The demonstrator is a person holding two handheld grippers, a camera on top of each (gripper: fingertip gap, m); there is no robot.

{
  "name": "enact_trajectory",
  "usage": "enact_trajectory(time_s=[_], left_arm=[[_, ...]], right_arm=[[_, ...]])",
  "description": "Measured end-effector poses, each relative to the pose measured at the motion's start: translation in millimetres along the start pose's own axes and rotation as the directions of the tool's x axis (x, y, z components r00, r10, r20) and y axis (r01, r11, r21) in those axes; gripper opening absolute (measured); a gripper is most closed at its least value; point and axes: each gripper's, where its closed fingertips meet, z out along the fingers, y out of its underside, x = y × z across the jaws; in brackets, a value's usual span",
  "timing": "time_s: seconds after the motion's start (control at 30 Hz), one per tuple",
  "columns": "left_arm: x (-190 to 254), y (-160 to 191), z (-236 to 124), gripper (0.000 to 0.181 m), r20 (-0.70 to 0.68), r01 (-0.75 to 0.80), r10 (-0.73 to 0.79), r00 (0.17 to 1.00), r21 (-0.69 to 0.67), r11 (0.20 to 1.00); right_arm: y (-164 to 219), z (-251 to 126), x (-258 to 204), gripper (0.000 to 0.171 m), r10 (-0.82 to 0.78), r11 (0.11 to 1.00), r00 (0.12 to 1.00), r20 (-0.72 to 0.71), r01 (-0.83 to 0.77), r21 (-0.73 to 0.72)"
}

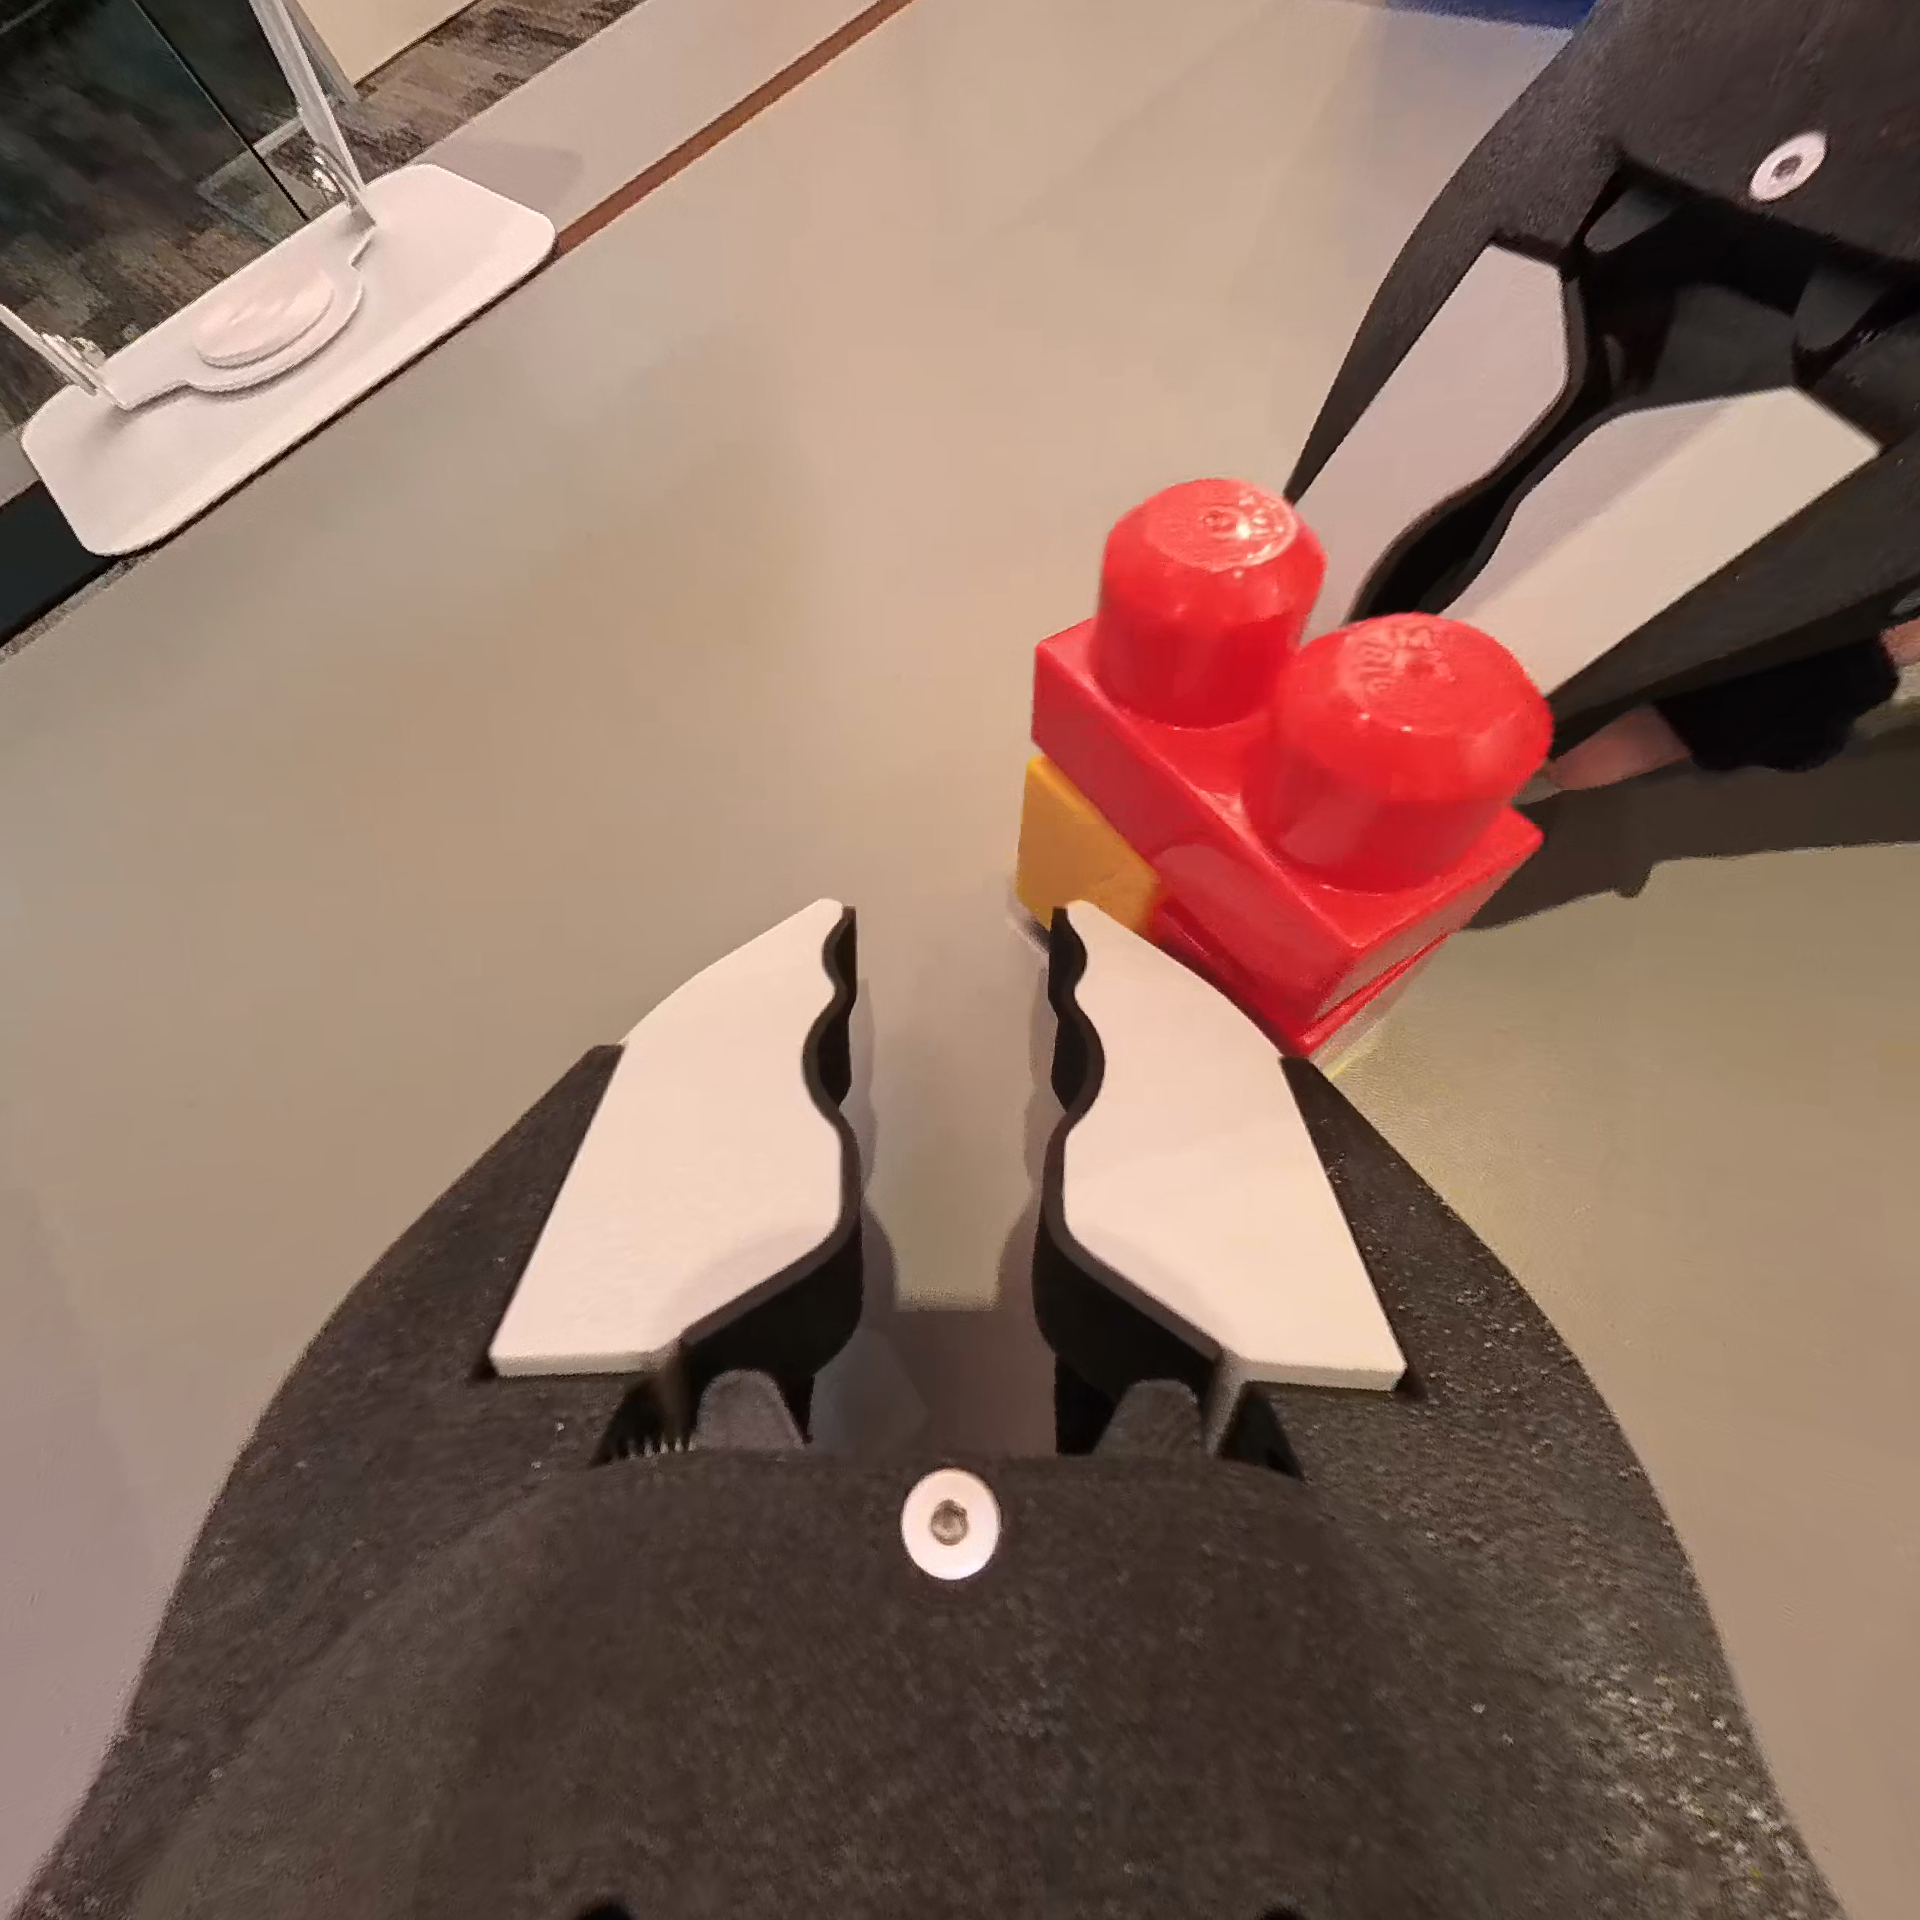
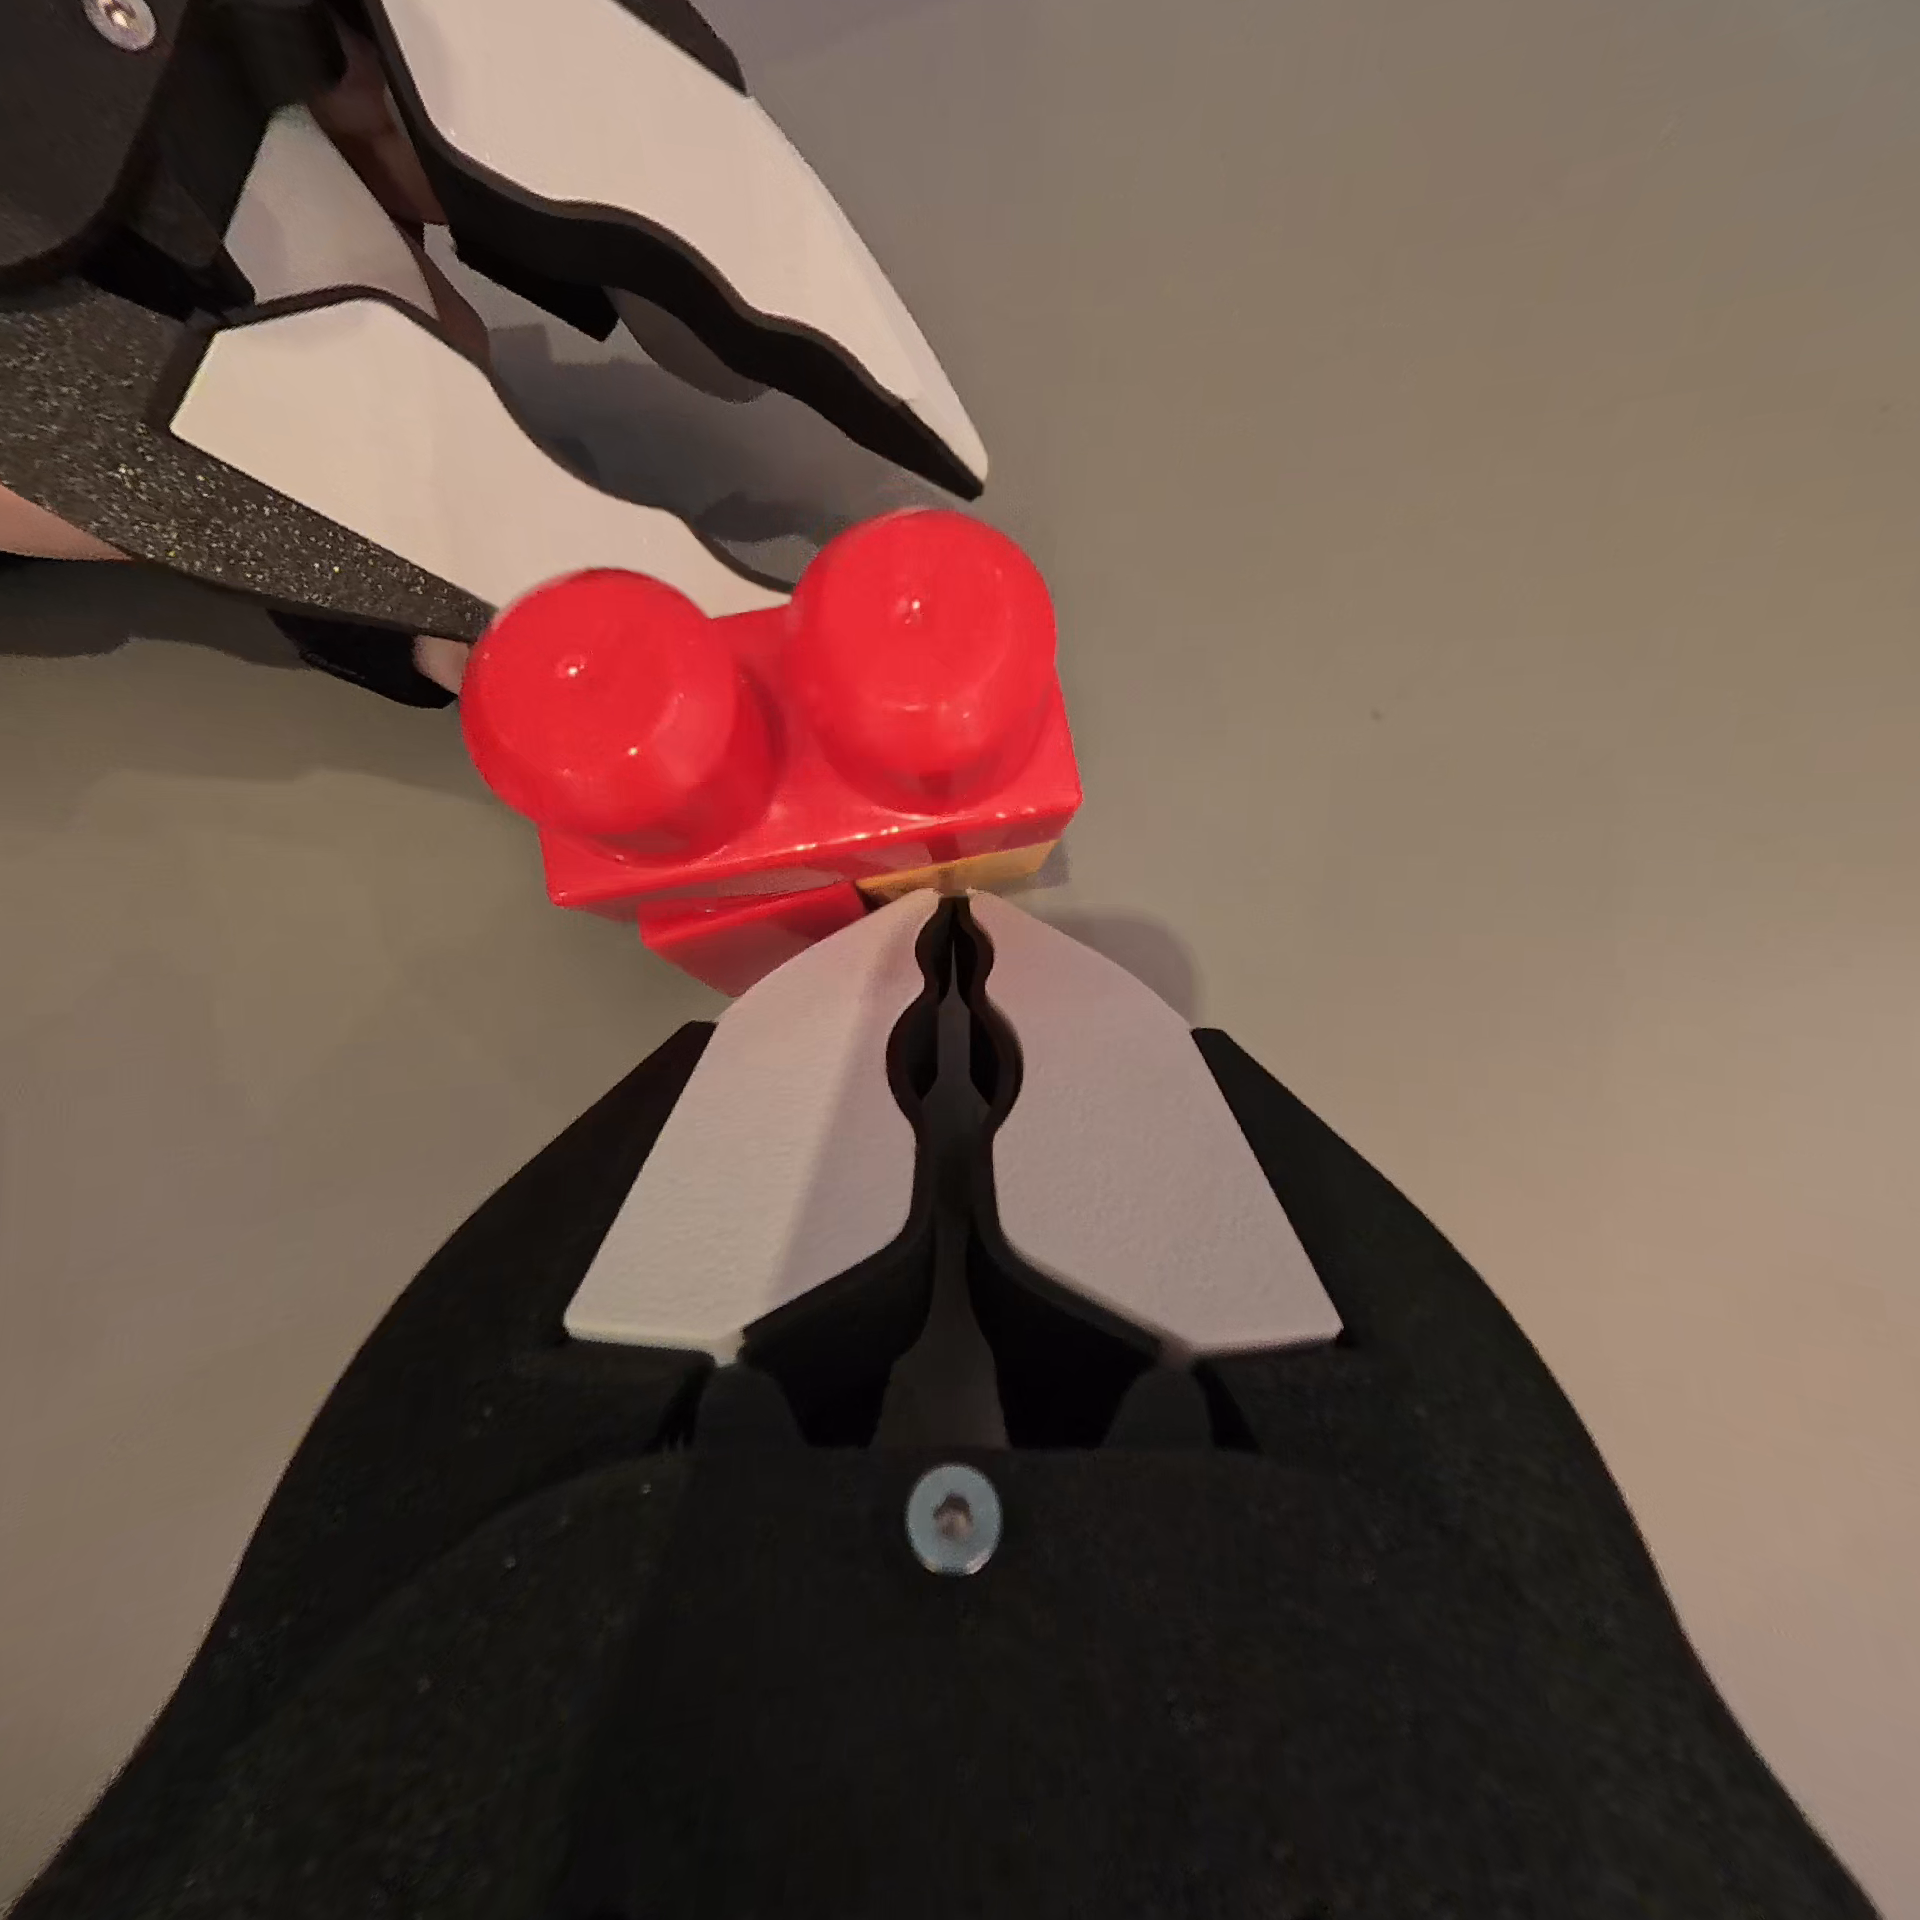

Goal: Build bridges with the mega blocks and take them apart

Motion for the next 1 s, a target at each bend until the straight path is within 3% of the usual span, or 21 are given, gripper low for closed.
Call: enact_trajectory(time_s=[0.27,0.43,0.8,1.0], left_arm=[[-5.4,8.3,-4.8,0.044,0.007,0.010,-0.009,1.000,-0.025,1.000],[-10.7,9.0,-2.6,0.043,0.024,0.017,-0.016,1.000,-0.035,0.999],[-3.9,8.0,9.7,0.042,-0.001,-0.024,0.024,1.000,-0.077,0.997],[-3.6,8.6,8.9,0.042,0.000,-0.031,0.031,1.000,-0.079,0.996]], right_arm=[[-2.1,-13.8,4.3,0.000,0.019,1.000,0.999,-0.031,-0.019,0.016],[-24.3,-37.8,15.4,0.000,0.028,0.996,0.993,-0.118,-0.018,0.085],[-23.9,-22.8,8.1,0.000,-0.008,1.000,0.995,-0.099,0.007,-0.005],[-22.1,-26.2,6.8,0.000,0.010,1.000,0.996,-0.092,-0.008,0.022]])
